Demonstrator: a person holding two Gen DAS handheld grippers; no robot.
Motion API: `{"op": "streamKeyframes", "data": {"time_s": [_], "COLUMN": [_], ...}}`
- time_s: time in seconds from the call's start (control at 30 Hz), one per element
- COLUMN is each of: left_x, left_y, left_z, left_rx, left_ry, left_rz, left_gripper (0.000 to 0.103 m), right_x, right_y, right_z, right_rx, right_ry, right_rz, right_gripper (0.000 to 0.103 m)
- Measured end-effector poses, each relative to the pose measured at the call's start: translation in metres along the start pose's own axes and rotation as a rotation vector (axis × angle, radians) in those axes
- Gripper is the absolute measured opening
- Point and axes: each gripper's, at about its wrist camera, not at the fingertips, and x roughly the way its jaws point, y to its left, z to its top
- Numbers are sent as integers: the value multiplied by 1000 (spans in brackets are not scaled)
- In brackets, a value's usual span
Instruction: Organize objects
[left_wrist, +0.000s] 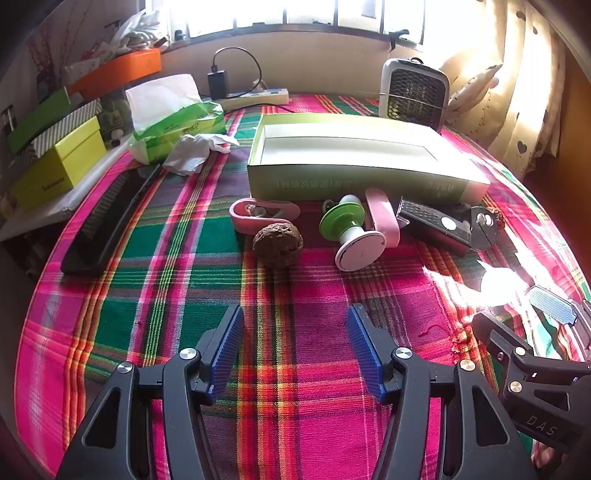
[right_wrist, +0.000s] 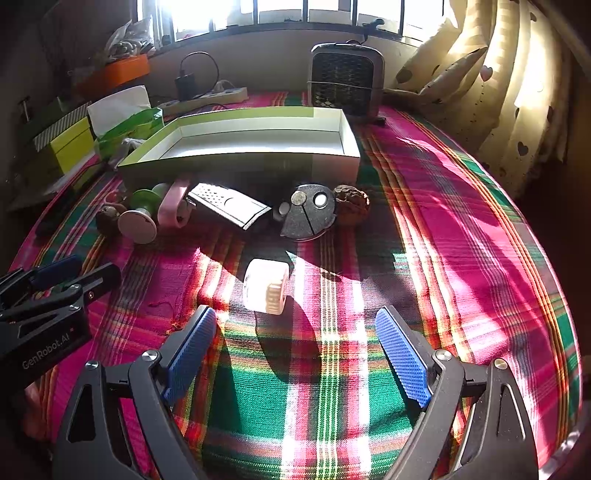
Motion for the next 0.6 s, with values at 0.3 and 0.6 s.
{"op": "streamKeyframes", "data": {"time_s": [0.3,0.6], "left_x": [0,0], "left_y": [0,0], "left_z": [0,0], "left_rx": [-1,-4], "left_ry": [0,0], "left_rz": [2,5], "left_gripper": [57,57], "right_x": [1,1], "right_y": [-1,-1], "right_z": [1,0], "right_rx": [1,1], "right_ry": [-2,-1], "right_rz": [-2,-2], "right_gripper": [89,89]}}
